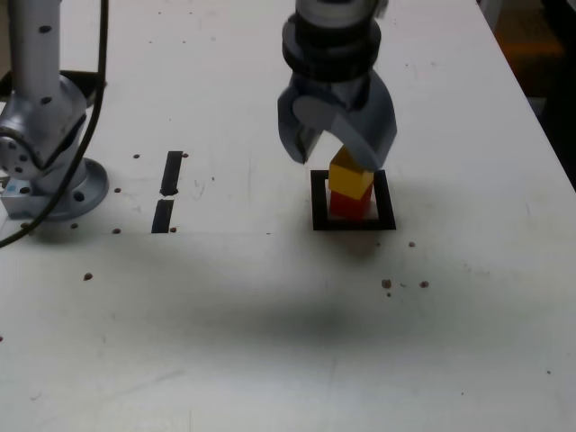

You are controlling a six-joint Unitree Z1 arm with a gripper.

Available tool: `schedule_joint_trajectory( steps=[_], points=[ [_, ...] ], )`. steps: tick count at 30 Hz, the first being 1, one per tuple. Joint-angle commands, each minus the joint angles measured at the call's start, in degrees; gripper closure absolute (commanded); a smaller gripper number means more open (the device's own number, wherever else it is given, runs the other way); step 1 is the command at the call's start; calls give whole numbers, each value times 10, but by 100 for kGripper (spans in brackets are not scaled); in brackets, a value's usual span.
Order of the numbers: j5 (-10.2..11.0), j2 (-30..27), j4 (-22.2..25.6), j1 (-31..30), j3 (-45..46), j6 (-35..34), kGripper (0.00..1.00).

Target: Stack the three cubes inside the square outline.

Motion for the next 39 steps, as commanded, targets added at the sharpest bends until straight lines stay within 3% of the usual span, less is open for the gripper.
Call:
schedule_joint_trajectory(
  steps=[1, 15, 24, 39],
  points=[
    [3, -16, 9, 11, -7, 3, 23],
    [-8, -39, 37, 86, -57, 54, 21],
    [-12, -19, 27, 132, -66, 76, 18],
    [-49, 33, -15, 200, -59, 79, 12]
  ],
)
